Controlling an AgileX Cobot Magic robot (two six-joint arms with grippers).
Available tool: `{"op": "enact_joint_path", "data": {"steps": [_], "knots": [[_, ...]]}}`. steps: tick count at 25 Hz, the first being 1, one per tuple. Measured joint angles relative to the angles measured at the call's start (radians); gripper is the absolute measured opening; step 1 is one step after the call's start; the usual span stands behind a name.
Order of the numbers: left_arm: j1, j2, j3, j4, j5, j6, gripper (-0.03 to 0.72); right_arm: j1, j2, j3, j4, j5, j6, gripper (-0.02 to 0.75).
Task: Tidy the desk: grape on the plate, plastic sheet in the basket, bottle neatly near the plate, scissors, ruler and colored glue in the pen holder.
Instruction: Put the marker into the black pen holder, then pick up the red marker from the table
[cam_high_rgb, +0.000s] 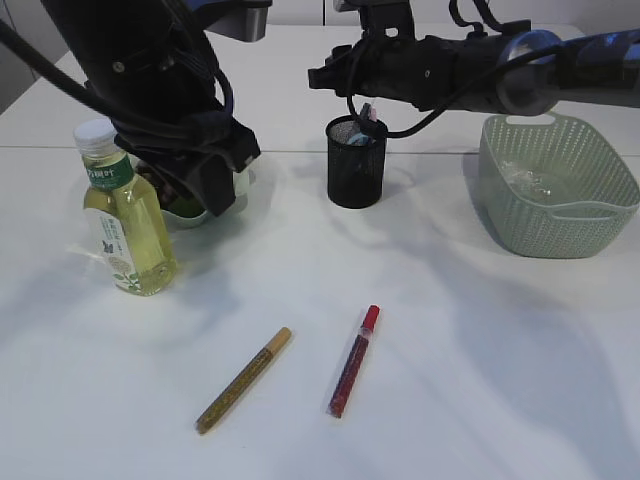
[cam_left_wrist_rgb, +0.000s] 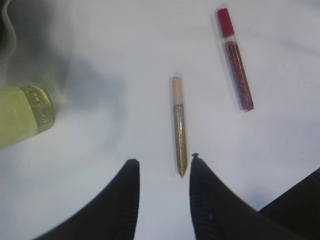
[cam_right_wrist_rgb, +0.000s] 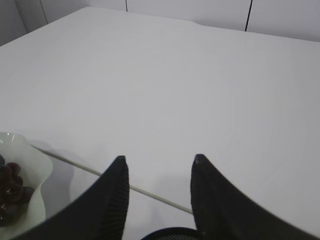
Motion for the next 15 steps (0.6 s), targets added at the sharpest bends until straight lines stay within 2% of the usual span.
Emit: {"op": "enact_joint_path", "data": {"steps": [8,15], "knots": [[0.000,0.000,0.000,0.004,0.000,0.000,0.246,0.000,-0.071,-0.002,0.009,0.177,0.000,0.351],[0.000,0.000,0.000,0.005,0.000,0.000,0.246,0.000,-0.207,-0.069,0.092,0.552,0.011,0.351]]}}
